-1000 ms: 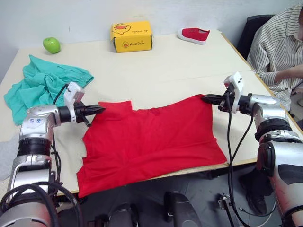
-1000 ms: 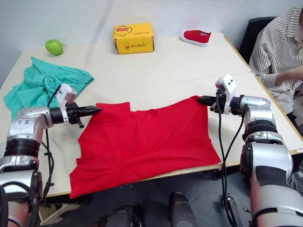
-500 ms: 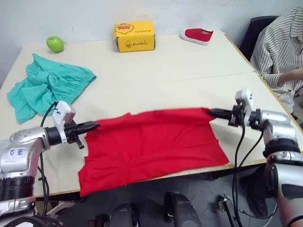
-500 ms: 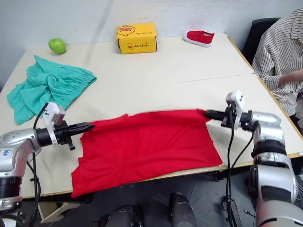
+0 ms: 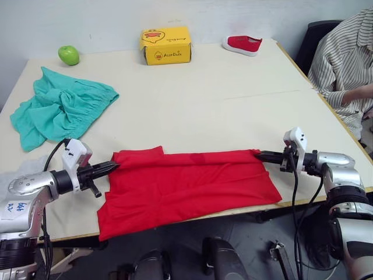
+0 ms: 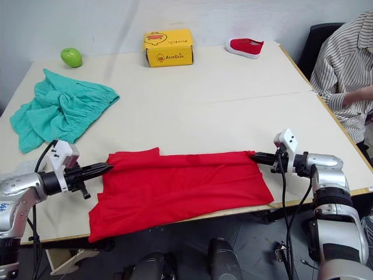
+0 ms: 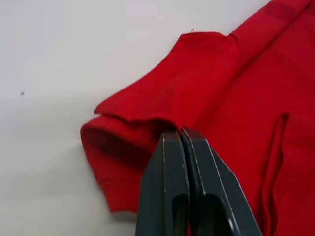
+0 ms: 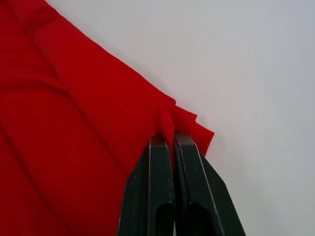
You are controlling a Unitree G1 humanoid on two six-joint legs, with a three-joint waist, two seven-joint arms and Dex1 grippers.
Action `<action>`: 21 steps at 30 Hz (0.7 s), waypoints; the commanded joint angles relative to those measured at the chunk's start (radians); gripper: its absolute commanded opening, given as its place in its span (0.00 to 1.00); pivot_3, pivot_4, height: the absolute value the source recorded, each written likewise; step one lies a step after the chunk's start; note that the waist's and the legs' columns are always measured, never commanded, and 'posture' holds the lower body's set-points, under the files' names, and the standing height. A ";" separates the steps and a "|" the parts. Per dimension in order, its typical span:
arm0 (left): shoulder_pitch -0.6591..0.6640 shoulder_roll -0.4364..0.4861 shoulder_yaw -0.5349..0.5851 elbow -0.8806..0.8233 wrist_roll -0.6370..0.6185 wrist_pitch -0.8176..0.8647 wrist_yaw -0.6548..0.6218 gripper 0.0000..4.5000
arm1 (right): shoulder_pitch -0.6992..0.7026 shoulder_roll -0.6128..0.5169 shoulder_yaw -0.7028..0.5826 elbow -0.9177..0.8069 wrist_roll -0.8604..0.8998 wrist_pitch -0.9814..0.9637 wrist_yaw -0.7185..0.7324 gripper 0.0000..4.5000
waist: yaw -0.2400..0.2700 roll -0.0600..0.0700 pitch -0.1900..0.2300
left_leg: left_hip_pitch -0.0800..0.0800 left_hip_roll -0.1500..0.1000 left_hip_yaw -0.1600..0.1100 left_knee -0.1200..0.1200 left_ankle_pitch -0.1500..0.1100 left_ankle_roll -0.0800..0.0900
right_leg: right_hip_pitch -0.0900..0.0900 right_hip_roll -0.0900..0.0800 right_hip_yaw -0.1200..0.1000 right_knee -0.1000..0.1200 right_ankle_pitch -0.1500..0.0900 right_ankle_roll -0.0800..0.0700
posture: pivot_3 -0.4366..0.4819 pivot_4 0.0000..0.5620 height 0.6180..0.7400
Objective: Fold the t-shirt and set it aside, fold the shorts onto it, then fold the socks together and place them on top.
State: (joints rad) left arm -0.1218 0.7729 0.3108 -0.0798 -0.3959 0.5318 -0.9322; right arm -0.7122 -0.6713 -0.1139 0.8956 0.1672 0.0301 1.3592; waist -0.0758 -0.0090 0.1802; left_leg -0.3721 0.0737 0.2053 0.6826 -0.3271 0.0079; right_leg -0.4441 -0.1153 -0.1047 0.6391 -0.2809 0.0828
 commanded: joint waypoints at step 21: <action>-0.487 0.039 -0.249 0.385 -0.020 0.362 0.021 0.86 | -0.068 -0.092 0.047 -0.029 -0.016 -0.042 0.033 0.86 | 0.021 0.000 0.000 | 0.000 -0.003 0.001 0.000 0.000 0.000 | 0.000 0.001 0.000 0.005 0.000 0.000 | 0.48 0.27 1.00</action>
State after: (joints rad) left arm -0.5858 0.8135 0.0776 0.2944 -0.4391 0.9259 -0.9001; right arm -0.7618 -0.7685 -0.0703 0.8661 0.1549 0.0088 1.3960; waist -0.0550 -0.0091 0.1802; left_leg -0.3723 0.0704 0.2062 0.6826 -0.3269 0.0079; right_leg -0.4442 -0.1142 -0.1052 0.6438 -0.2809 0.0828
